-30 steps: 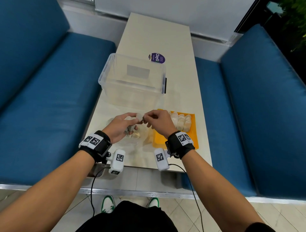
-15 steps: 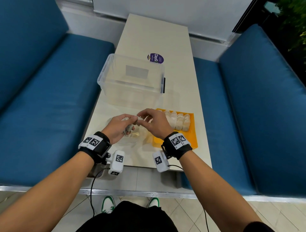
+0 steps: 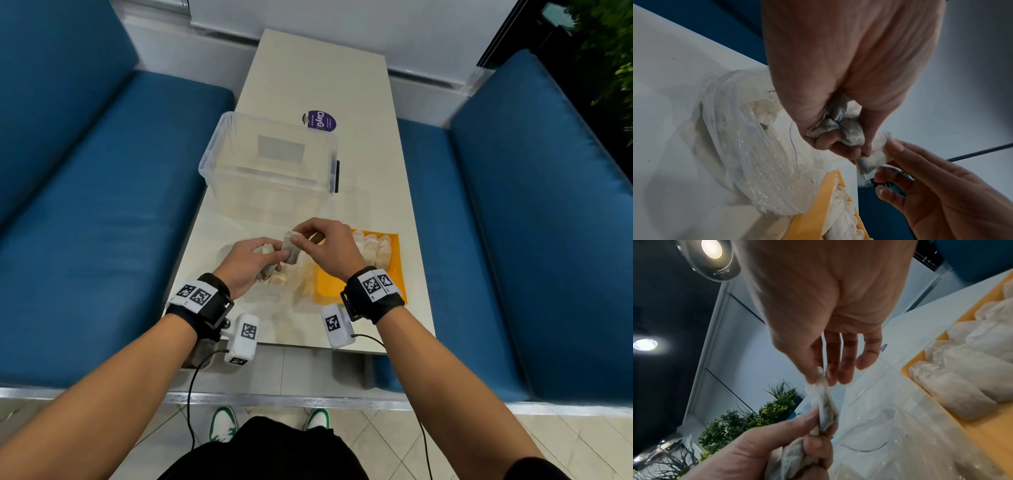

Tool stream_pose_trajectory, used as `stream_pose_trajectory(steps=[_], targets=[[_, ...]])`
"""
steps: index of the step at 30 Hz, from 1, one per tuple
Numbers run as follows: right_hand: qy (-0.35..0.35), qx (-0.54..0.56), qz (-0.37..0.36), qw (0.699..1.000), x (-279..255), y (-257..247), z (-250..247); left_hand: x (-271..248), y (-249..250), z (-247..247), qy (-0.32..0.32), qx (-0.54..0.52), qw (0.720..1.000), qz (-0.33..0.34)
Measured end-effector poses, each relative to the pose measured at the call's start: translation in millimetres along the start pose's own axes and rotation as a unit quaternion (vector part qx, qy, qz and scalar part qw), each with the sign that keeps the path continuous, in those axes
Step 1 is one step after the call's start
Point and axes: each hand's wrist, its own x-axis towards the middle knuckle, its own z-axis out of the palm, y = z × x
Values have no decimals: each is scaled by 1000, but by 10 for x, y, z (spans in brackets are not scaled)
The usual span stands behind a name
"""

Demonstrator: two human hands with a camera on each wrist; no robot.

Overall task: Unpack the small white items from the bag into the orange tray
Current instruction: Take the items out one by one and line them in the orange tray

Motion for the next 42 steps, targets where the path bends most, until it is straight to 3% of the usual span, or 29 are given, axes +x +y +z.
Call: stream_pose_trajectory(steps=[5, 12, 20, 28, 42], targets=[[21, -22, -7, 1000, 19, 86, -180, 9, -14, 18, 1, 21, 1000, -6], [25, -81, 54, 995, -42, 569, -604, 34, -62, 8, 44, 43, 998, -32], [-80, -180, 120, 973, -156, 1160, -561, 74, -60, -14, 52, 21, 995, -79], [-43, -247, 143, 957, -21, 1345, -484, 85, -12, -42, 66, 25, 994, -85], [-17, -244, 153, 958, 89, 1440, -444, 120, 3, -59, 52, 28, 994, -96]])
